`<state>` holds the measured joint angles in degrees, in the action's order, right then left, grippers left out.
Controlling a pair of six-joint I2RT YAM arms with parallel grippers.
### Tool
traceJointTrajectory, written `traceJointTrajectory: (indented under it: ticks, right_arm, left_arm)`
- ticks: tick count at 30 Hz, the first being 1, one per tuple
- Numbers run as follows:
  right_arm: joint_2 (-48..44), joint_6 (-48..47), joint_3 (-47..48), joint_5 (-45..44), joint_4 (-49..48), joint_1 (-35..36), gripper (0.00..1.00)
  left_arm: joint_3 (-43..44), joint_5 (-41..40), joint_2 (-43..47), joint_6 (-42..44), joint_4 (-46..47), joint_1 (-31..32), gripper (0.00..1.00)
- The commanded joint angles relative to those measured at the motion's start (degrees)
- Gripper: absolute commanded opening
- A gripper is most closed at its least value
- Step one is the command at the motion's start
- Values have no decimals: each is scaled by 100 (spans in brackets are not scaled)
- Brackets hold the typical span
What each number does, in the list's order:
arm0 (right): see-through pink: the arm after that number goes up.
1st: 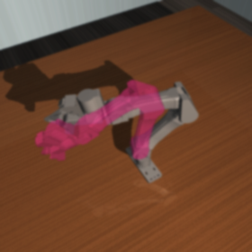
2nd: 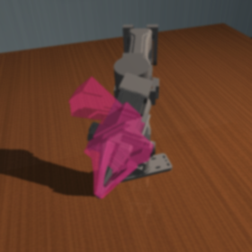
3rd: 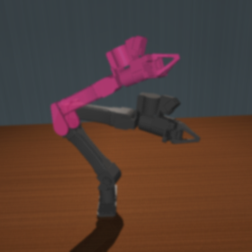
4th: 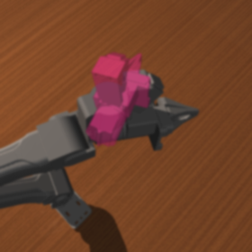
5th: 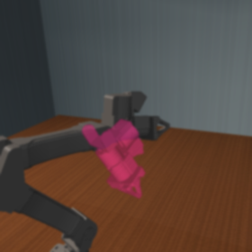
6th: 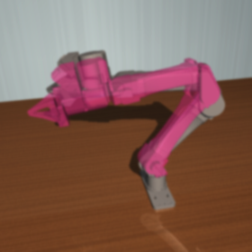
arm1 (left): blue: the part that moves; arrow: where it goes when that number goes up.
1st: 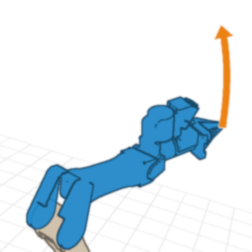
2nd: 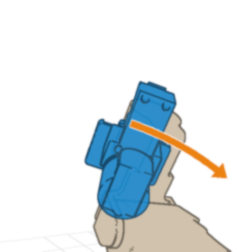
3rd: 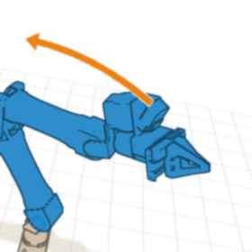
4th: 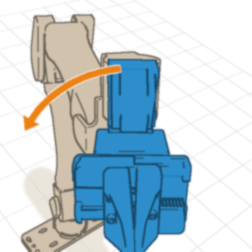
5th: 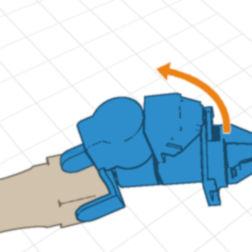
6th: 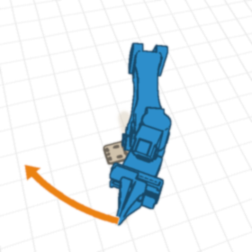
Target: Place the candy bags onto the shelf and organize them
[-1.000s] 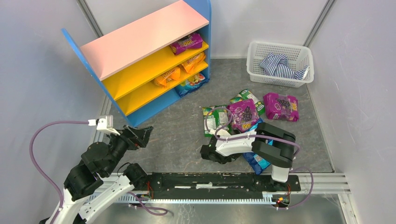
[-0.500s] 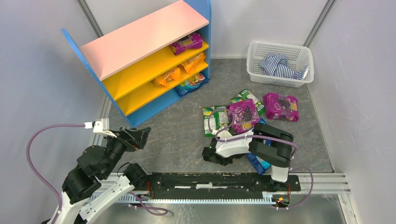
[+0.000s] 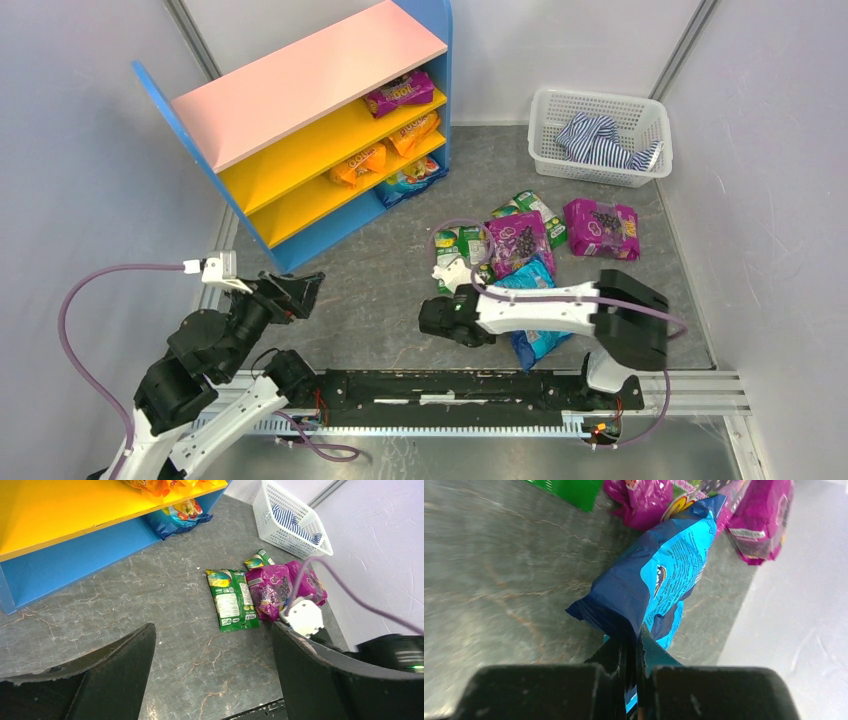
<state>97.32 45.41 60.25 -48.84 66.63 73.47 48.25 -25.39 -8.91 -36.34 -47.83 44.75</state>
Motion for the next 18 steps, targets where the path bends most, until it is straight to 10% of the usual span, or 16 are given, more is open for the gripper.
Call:
traceJointTrajectory:
  ticks: [1,18]
  right_arm:
    - [-1090,-1019,602,401,-647,88,0]
    - [-1716,-2796,787,5169,-4688,-484,0]
  left_arm:
    - [-2,-63,-157,-84,181,-13,91]
    - [158,544,-985,70,250,-10,92]
